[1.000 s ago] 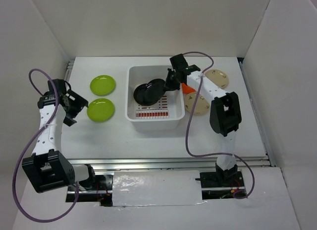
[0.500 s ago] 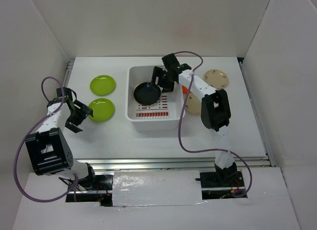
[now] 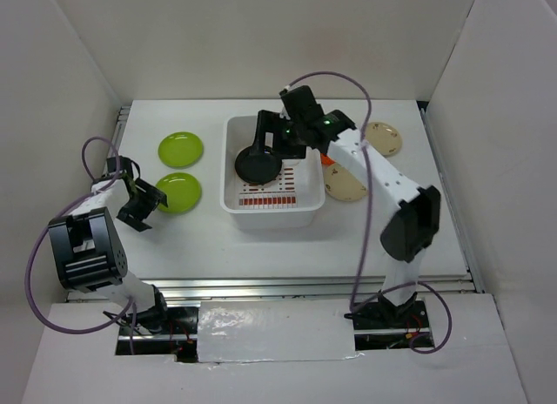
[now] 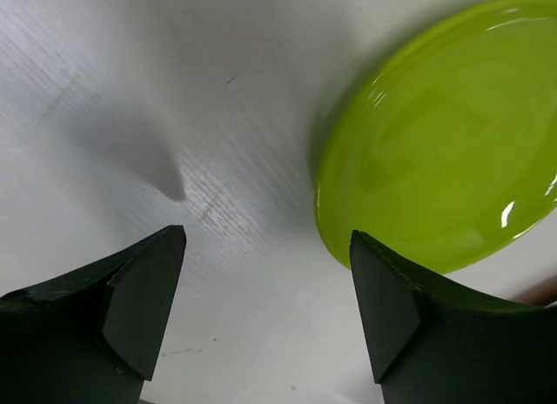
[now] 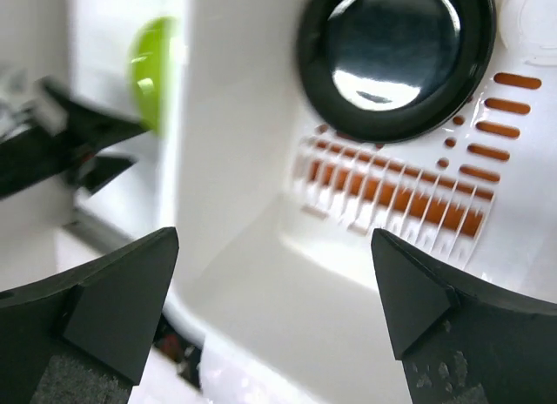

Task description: Place the plates into the plastic bin on the countertop

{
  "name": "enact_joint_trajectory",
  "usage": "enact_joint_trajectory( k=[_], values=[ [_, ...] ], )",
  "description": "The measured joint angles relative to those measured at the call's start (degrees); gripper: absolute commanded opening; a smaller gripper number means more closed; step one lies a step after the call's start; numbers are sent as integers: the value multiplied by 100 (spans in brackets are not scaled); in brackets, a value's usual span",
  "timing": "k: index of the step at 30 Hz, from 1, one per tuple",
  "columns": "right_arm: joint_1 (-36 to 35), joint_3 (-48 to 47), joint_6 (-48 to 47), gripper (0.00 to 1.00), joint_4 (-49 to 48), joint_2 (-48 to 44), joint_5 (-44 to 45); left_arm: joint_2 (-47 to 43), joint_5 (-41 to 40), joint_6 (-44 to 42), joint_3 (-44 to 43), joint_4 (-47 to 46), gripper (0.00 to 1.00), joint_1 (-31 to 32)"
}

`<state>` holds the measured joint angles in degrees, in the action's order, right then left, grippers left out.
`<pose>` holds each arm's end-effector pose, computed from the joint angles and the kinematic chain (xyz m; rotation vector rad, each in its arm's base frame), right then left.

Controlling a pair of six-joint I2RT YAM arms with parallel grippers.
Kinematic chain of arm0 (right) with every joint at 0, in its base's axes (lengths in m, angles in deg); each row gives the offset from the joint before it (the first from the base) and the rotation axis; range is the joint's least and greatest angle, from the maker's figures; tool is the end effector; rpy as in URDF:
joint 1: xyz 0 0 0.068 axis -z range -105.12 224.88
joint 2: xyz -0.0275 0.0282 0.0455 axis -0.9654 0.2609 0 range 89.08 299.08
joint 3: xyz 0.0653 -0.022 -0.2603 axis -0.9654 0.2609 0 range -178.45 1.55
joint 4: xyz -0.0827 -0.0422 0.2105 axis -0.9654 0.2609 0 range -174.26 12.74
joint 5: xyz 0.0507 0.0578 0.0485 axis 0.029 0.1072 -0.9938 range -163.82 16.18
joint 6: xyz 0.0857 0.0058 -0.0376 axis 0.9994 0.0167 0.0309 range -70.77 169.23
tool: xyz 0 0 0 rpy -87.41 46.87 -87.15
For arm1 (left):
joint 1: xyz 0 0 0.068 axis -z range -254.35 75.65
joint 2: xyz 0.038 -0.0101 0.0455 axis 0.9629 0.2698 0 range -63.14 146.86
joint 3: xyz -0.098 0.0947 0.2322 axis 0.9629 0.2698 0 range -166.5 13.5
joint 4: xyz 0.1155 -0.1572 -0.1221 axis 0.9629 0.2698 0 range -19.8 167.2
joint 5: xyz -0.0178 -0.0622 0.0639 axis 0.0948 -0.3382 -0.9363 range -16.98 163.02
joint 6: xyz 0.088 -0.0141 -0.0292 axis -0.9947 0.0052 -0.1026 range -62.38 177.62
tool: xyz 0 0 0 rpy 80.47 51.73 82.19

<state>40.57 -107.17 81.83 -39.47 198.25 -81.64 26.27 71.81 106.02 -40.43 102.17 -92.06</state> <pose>0.3473 0.2510 0.3058 -0.1063 2.4694 0.7017 0.2709 0.0884 0.1536 -1.5071 2.3052 -0.1173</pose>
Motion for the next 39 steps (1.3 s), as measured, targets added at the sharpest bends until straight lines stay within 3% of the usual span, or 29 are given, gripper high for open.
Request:
enact_joint_trajectory(
  k=[4,7,12,13,15,16,23,29,34,39],
  values=[
    [-109,507,-52,100,-120,-1412,-81,26,48,61,22,-417,82,2],
    [-118,868,-52,100,-192,-2229,-136,245,120,157,-37,-649,66,11],
    [-118,1217,-52,100,-168,-2695,-140,713,188,240,-254,-850,62,39],
    [-118,1259,-52,100,-160,-2699,-138,745,197,264,-271,-876,43,50],
    [-118,1309,-52,100,-122,-2697,-140,793,192,323,-271,-931,23,94],
    [-118,1322,-50,100,-101,-2699,-140,841,192,334,-273,-931,2,120],
    [-118,1318,-50,100,-98,-2791,-234,463,260,439,-457,-839,0,315],
    [-199,1217,-234,100,-151,-2710,-857,-1445,0,170,-420,245,0,444],
    [-426,730,-354,100,-321,-2234,-1073,-2924,990,2,-955,138,0,597],
    [-468,-68,-509,100,-487,-1416,-1080,-2898,2044,129,-1655,-184,0,1257]
  ],
)
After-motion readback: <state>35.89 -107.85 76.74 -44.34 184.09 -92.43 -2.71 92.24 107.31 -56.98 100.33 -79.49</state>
